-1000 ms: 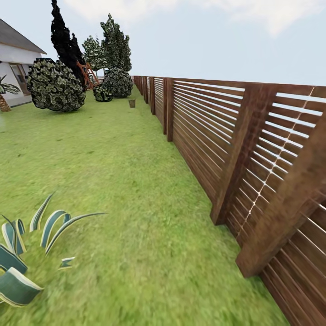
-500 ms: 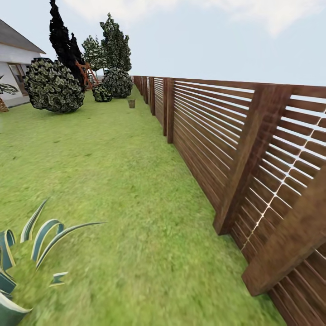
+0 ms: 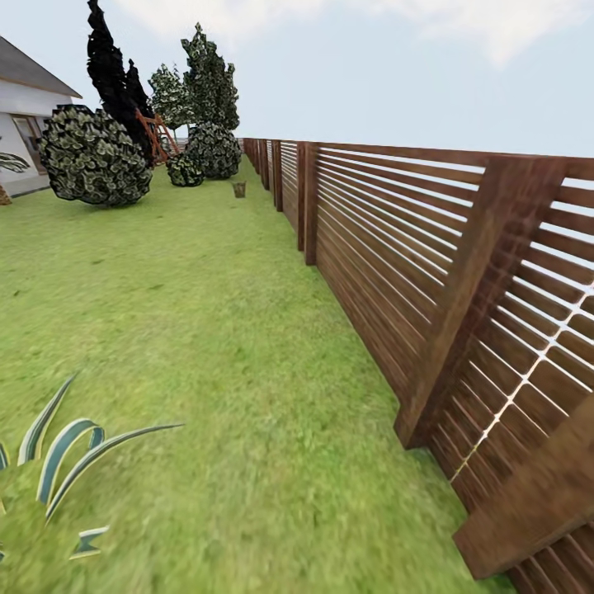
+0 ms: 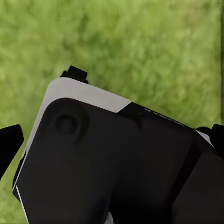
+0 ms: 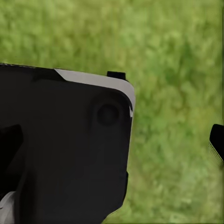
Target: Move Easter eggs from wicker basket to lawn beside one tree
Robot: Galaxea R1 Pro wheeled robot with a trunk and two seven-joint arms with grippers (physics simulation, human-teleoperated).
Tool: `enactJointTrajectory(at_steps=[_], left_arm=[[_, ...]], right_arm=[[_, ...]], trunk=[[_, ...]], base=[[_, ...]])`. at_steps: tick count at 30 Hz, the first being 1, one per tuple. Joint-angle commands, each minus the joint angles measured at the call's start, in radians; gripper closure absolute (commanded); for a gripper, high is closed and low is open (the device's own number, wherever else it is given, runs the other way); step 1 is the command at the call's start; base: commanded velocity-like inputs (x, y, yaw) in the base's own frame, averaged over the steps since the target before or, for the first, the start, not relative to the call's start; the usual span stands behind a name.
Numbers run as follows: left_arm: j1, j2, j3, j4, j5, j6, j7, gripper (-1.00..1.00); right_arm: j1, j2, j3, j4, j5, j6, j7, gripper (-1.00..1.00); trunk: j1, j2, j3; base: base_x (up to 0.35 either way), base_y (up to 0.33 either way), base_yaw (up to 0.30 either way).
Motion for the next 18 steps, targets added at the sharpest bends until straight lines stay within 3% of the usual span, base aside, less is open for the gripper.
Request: enactJointTrajectory(at_steps=[1, 18], left_arm=[[0.000, 0.000, 0.000, 0.000, 0.000, 0.000, 0.000, -1.00], [0.000, 0.000, 0.000, 0.000, 0.000, 0.000, 0.000, -1.00]], right_arm=[[0.000, 0.001, 0.000, 0.000, 0.000, 0.000, 0.000, -1.00], [0.000, 0.001, 0.000, 0.000, 0.001, 0.002, 0.000, -1.00]], trunk=[[0.000, 0.000, 0.000], [0.000, 0.000, 0.000]], base=[[0.332, 0.000, 0.000], [0.332, 0.000, 0.000]])
